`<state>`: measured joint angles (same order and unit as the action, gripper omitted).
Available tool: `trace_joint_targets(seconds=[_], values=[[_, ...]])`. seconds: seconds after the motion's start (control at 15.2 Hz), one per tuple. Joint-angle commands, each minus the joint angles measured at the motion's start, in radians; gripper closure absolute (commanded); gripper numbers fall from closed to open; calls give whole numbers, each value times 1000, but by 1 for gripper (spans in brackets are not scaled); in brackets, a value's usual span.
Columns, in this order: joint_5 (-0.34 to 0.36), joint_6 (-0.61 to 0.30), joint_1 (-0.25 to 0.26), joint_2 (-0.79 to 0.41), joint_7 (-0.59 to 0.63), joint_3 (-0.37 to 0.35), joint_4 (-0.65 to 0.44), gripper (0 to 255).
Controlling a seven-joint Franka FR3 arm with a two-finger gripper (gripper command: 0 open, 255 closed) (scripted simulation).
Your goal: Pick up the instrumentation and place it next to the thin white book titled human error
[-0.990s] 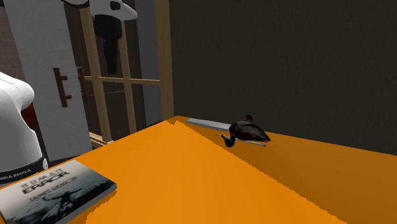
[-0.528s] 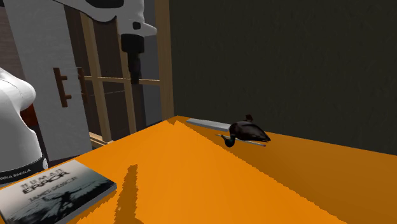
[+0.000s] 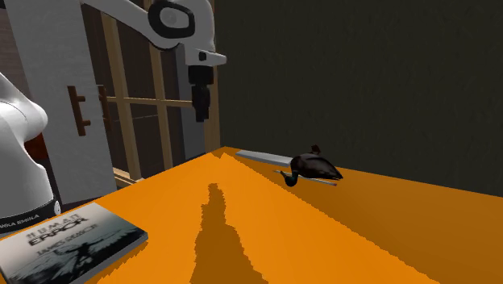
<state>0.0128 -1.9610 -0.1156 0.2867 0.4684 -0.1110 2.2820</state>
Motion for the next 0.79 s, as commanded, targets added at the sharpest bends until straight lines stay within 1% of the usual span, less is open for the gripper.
trace_joint_targets(seconds=[0.0,0.33,0.73], values=[[1,-42,-13,-84,69,-7,-47,0],[11,-112,-35,-273,224,-7,-178,0],[19,-160,-49,-492,390,19,-365,0]])
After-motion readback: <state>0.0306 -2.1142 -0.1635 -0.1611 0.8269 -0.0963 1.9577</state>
